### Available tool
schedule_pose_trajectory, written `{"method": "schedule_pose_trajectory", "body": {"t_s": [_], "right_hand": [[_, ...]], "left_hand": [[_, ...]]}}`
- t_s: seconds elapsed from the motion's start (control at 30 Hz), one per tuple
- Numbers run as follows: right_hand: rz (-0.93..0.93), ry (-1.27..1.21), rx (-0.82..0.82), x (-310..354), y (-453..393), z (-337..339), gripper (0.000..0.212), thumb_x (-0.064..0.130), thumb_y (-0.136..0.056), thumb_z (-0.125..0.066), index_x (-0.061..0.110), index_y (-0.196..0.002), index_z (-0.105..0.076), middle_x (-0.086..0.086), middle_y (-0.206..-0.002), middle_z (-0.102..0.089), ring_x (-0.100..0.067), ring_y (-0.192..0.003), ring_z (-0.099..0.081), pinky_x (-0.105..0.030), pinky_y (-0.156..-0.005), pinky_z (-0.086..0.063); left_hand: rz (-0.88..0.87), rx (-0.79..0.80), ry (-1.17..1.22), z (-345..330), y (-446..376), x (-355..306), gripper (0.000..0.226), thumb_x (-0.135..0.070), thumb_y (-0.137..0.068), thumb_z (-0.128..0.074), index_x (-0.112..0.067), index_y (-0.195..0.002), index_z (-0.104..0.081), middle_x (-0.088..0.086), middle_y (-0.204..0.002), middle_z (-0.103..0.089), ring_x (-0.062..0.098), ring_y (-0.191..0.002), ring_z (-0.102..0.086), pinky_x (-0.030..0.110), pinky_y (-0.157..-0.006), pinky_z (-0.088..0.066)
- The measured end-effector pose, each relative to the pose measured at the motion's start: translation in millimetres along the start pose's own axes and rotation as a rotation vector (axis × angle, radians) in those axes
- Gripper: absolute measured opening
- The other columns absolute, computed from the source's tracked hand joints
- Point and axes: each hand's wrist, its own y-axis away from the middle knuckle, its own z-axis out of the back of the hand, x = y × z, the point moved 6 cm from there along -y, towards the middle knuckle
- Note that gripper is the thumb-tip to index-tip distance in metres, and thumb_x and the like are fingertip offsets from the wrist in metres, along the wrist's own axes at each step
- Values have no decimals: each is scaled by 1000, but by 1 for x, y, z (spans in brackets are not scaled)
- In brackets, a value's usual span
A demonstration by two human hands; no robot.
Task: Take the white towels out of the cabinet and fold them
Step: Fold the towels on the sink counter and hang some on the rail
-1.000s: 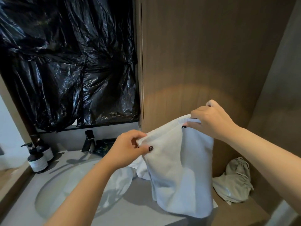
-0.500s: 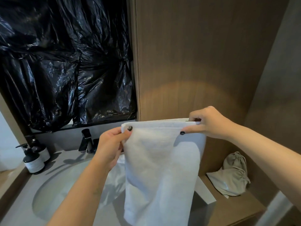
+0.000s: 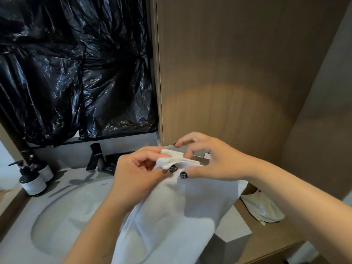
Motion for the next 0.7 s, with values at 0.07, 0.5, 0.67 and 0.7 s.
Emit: {"method": "schedule_pose_trajectory", "body": {"t_s": [0.07, 0.5, 0.67, 0.7], "right_hand": [[25, -67, -25, 6, -3, -4, 12, 18, -83, -78, 13, -76, -70, 0, -96, -66, -14, -87, -60, -38, -78, -47], [24, -174, -41, -25, -9, -4, 13, 12, -91, -69, 19, -79, -70, 10, -77, -57, -5, -69, -49, -18, -66, -37], [22, -85, -146, -35, -13, -3, 26, 15, -94, -65, -2, -74, -61, -7, -74, -52, -14, -67, -46, -28, -63, -35], [17, -69, -180, -38, -12, -3, 31, 16, -94, -65, -6, -73, -59, -13, -74, -52, -19, -67, -46, -32, -63, -35]], "left_hand": [[-5, -23, 28, -1, 2, 2, 24, 6, -54, -84, 4, -70, -68, 4, -90, -76, 13, -79, -72, 22, -71, -58], [50, -94, -294, -10, 31, 54, 24, -10, -79, -79, -31, -88, -74, -11, -93, -71, 10, -90, -66, 18, -77, -50], [70, -96, -284, -23, 26, 64, 21, -27, -77, -74, -37, -95, -69, -12, -96, -70, 11, -93, -66, 20, -78, -51], [104, -105, -246, -24, 26, 69, 25, -30, -77, -74, -41, -98, -66, -12, -97, -70, 10, -93, -66, 19, -77, -51]]}}
